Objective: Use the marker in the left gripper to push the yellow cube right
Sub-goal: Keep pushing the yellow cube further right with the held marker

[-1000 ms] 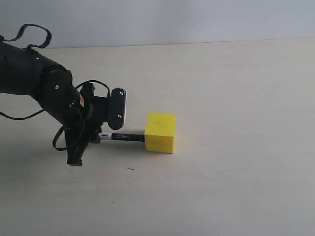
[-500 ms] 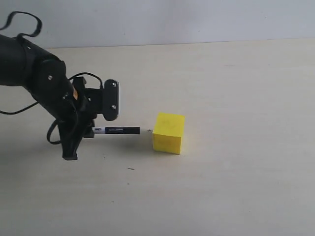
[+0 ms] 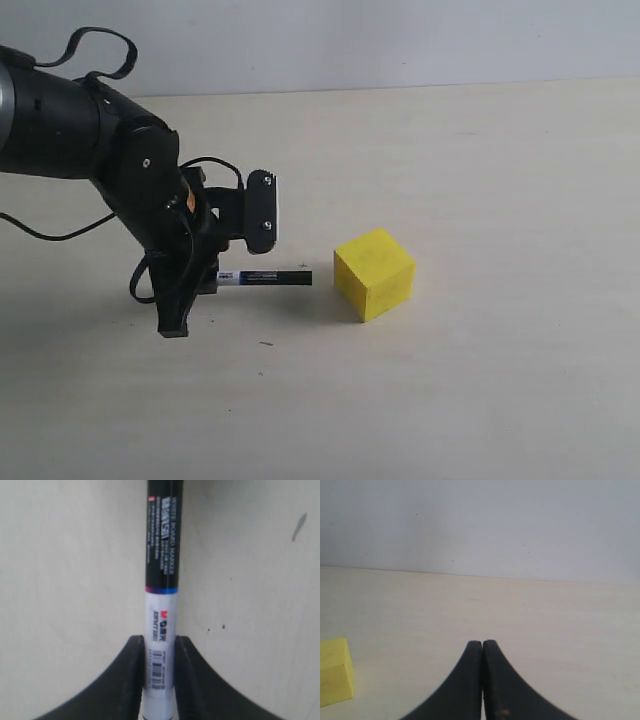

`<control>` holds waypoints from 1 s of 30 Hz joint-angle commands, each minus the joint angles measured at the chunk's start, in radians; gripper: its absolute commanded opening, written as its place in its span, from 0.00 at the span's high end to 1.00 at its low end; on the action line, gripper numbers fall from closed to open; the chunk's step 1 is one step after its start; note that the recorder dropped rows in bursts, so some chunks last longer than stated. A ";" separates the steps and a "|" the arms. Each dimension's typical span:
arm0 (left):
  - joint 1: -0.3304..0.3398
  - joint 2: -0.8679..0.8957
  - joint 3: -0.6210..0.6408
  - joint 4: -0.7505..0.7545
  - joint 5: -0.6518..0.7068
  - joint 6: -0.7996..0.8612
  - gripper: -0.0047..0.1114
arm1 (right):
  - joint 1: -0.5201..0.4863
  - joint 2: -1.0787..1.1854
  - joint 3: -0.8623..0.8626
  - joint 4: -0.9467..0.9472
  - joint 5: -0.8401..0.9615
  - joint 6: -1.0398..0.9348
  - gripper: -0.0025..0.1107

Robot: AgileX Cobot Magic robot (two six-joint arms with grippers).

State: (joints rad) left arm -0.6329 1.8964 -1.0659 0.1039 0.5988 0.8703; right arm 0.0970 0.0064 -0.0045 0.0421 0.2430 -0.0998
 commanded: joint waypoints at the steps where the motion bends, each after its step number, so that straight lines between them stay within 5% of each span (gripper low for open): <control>1: -0.002 0.002 -0.008 -0.018 -0.008 -0.018 0.96 | -0.004 -0.006 0.005 0.003 -0.008 -0.001 0.98; 7: -0.078 0.041 -0.036 -0.042 -0.217 -0.034 0.96 | -0.004 -0.006 0.005 0.003 -0.006 -0.001 0.98; 20: -0.027 0.053 -0.076 -0.035 -0.019 -0.065 0.96 | -0.004 -0.006 0.005 0.003 -0.006 -0.001 0.98; 26: -0.141 0.074 -0.076 -0.040 -0.141 -0.059 0.96 | -0.004 -0.006 0.005 0.003 -0.006 -0.001 0.98; 30: -0.145 0.073 -0.076 -0.031 -0.137 -0.071 0.96 | -0.004 -0.006 0.005 0.003 -0.006 -0.001 0.98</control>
State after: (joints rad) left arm -0.7819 1.9720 -1.1368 0.0699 0.4625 0.8173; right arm 0.0970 0.0064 -0.0045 0.0421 0.2430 -0.0998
